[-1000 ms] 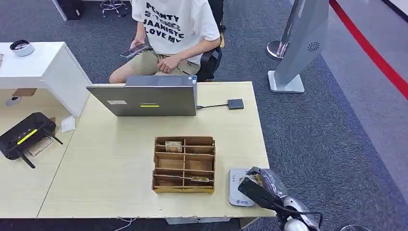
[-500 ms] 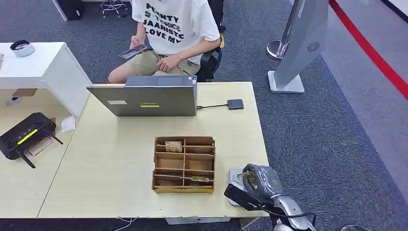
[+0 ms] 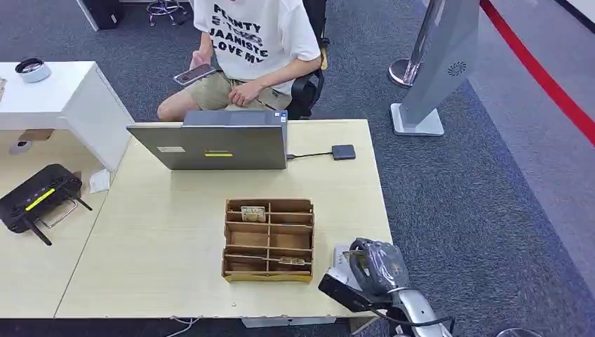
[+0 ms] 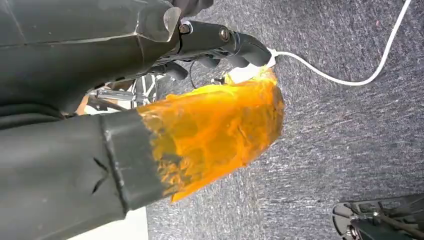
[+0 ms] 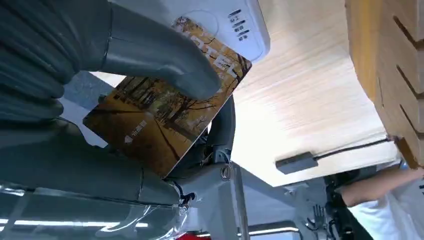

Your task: Pass the card to the sensor for recognition and then transmit it.

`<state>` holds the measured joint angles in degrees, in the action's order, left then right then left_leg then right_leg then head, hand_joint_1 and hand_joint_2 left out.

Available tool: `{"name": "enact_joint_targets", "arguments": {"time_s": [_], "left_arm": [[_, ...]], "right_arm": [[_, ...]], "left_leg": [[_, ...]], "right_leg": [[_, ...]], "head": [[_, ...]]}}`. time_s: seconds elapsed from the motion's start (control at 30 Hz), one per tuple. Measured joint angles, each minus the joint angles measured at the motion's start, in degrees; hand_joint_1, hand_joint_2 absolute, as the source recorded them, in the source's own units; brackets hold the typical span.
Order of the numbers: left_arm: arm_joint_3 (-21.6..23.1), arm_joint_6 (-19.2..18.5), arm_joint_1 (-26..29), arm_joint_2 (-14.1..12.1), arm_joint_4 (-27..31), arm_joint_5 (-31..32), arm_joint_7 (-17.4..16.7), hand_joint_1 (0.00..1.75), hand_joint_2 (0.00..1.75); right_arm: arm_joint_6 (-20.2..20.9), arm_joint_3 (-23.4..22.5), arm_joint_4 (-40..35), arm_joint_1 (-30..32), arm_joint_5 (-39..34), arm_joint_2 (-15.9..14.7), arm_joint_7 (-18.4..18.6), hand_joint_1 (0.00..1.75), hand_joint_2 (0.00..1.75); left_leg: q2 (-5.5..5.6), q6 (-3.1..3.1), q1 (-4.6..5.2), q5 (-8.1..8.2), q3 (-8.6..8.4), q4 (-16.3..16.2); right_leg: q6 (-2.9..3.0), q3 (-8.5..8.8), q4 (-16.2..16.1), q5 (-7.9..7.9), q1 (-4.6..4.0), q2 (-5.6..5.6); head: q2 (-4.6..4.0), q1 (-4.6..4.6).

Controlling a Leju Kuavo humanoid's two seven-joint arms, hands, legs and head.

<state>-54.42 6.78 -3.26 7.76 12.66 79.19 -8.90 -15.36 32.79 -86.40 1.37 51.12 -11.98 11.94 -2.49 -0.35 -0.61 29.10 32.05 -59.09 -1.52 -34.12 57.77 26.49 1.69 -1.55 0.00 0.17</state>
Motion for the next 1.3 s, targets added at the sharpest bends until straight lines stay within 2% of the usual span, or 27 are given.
{"name": "enact_joint_targets", "arguments": {"time_s": [0.13,0.27,0.47,0.5,0.6,0.67,0.93,1.13,1.3], "left_arm": [[-0.07,0.09,0.00,0.13,0.00,0.00,0.00,0.05,0.00],[-0.35,0.28,-0.01,0.33,0.00,-0.11,0.00,0.03,0.00],[-0.46,0.50,0.00,0.52,0.00,-0.15,-0.04,0.03,0.00],[-0.46,0.50,0.00,0.52,0.00,-0.15,-0.04,0.05,0.00],[-0.55,0.50,0.00,0.52,0.00,-0.15,-0.02,0.03,0.00],[-0.66,0.48,0.01,0.50,0.00,-0.07,0.04,0.03,0.00],[-0.98,0.20,-0.02,0.35,0.00,0.37,0.42,0.05,0.00],[-0.98,0.07,-0.02,0.33,0.00,0.68,0.44,0.03,0.00],[-0.98,0.07,-0.02,0.33,0.00,0.68,0.44,0.03,0.00]], "right_arm": [[-3.29,-0.59,-0.99,1.10,-0.09,1.01,-1.29,1.75,1.75],[-9.52,-2.14,-2.65,2.34,-0.70,2.80,-3.30,1.75,1.75],[-12.49,-4.00,-4.98,3.85,-3.92,4.96,-5.14,1.75,1.75],[-11.81,-4.24,-5.29,4.04,-6.04,5.09,-5.71,1.75,1.75],[-5.74,-4.77,-6.14,4.30,-16.98,5.11,-7.44,1.75,1.75],[-2.08,-4.90,-6.16,4.40,-21.49,4.94,-7.83,1.75,1.75],[6.70,-4.72,-5.03,3.72,-24.59,2.25,-7.02,1.75,1.75],[8.76,-3.41,-1.99,2.39,-24.02,1.44,-6.58,1.75,1.75],[8.06,-2.65,-0.20,1.07,-22.25,1.36,-6.17,1.75,1.75]], "left_leg": [[0.00,0.00,0.00,0.00,0.02,0.00],[-0.01,-0.01,0.00,0.03,0.03,0.00],[-0.01,0.00,0.00,0.03,0.03,0.00],[-0.01,0.00,0.00,0.03,0.03,0.00],[-0.01,0.00,0.00,0.03,0.03,0.00],[-0.01,0.00,0.01,0.03,0.04,0.00],[-0.01,0.04,0.00,0.06,0.04,0.00],[-0.01,0.04,0.00,0.06,0.04,0.00],[-0.01,0.04,0.00,0.06,0.03,0.00]], "right_leg": [[0.00,-0.02,0.00,0.00,0.00,0.00],[0.00,-0.04,0.00,0.01,0.00,0.01],[0.00,-0.04,0.00,0.01,0.00,0.01],[0.00,-0.04,0.00,0.01,0.00,0.01],[0.00,-0.04,0.00,0.01,0.00,0.01],[0.00,-0.04,0.00,0.01,0.01,0.01],[0.00,-0.04,0.00,0.01,0.01,0.01],[0.00,-0.04,0.00,0.01,0.00,0.01],[0.00,-0.04,0.00,0.01,0.00,0.01]], "head": [[0.00,0.02],[0.00,0.00],[0.00,0.00],[0.00,0.00],[0.00,0.00],[0.00,0.00],[0.00,0.00],[0.00,0.00],[0.00,0.02]]}}
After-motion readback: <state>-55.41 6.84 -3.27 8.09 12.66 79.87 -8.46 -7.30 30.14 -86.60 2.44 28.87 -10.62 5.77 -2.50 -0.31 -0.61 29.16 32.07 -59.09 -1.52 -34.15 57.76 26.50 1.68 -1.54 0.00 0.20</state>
